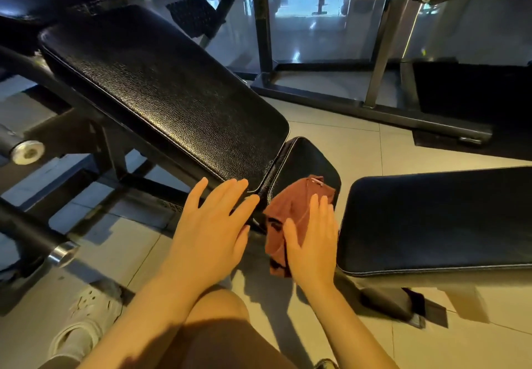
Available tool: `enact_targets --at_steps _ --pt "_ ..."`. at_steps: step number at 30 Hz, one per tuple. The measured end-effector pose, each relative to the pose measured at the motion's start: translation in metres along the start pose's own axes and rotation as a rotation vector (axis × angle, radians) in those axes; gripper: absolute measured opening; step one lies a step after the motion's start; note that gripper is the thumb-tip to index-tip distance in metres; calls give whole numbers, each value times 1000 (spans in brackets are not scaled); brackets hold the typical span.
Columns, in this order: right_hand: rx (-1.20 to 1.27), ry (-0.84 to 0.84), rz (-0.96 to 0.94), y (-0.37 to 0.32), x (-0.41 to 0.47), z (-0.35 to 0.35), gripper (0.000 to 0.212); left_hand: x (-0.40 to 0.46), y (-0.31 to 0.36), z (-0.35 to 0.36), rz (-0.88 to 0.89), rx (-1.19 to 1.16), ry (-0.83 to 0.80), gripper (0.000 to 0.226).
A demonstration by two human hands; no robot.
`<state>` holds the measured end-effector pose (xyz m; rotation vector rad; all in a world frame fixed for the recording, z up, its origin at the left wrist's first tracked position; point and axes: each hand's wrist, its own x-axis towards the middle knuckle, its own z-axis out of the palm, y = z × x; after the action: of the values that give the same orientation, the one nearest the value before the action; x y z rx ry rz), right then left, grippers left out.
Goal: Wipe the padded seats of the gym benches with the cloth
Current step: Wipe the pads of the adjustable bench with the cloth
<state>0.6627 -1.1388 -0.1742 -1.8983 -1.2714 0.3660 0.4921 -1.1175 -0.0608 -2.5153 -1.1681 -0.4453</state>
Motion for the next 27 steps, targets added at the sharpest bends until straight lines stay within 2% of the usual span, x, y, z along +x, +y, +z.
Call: enact_targets --at_steps 2,5,7,14,19,24,27 --pt "-133 8 -198 -3 2 4 90 -2 0 0 -10 -12 7 45" --pt "-251 28 -487 -25 27 1 86 -5 1 -1 0 -21 17 43" --pt "-283 10 -600 -31 37 0 86 -5 2 -2 -7 -21 23 45" --pt "-284 -38 -413 24 6 -14 101 -20 0 -10 -104 -31 -27 47" --pt "-532 2 -390 36 -12 -36 105 -47 -8 -14 -141 -49 -104 53" --pt "-268 -117 -346 20 -6 -33 97 -58 -19 -14 -144 -70 -129 53" --pt "-166 -98 -395 -23 9 -19 91 -60 -22 -10 -179 -119 -160 56"
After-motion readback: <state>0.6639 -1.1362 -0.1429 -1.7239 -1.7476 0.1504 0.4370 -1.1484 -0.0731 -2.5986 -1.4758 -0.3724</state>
